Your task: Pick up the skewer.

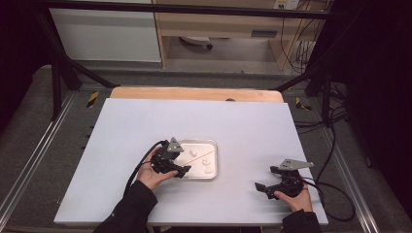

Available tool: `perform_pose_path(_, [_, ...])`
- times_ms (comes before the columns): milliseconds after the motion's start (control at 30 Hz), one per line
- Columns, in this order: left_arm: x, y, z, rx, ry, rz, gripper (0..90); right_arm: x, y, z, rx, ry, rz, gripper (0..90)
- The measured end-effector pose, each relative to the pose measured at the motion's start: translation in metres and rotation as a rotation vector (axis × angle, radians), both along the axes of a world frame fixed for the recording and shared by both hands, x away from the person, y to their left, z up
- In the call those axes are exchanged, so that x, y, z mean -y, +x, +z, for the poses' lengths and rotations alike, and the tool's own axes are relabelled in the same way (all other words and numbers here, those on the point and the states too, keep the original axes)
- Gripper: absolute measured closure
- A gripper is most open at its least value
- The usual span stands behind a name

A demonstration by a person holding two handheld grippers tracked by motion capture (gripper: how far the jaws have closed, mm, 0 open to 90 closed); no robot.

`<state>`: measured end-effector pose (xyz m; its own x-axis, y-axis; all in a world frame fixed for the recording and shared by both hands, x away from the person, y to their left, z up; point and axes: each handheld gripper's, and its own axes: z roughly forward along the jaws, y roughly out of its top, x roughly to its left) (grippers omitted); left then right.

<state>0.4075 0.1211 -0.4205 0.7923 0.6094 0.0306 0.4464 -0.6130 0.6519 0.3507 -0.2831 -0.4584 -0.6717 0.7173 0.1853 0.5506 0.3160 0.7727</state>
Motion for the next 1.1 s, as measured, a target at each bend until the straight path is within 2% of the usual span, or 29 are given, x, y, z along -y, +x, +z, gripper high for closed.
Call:
perform_pose_path(133, [0.006,0.005,-0.004,-0.028,0.010,-0.009,41.6,0.000,0.000,0.000,0.000,0.001,0.001,1.3])
perform_pose_path(433, [0.008,0.009,-0.010,-0.024,0.037,-0.018,67.8,0.000,0.000,0.000,0.001,0.003,0.002,1.3])
perform_pose_path(767, [0.005,0.010,-0.014,-0.044,0.037,-0.027,75.7,0.000,0.000,0.000,0.000,0.002,0.004,1.3])
perform_pose_path(1100, [0.005,0.009,-0.015,-0.034,0.040,-0.036,87.3,0.000,0.000,0.000,0.002,0.000,0.005,1.3])
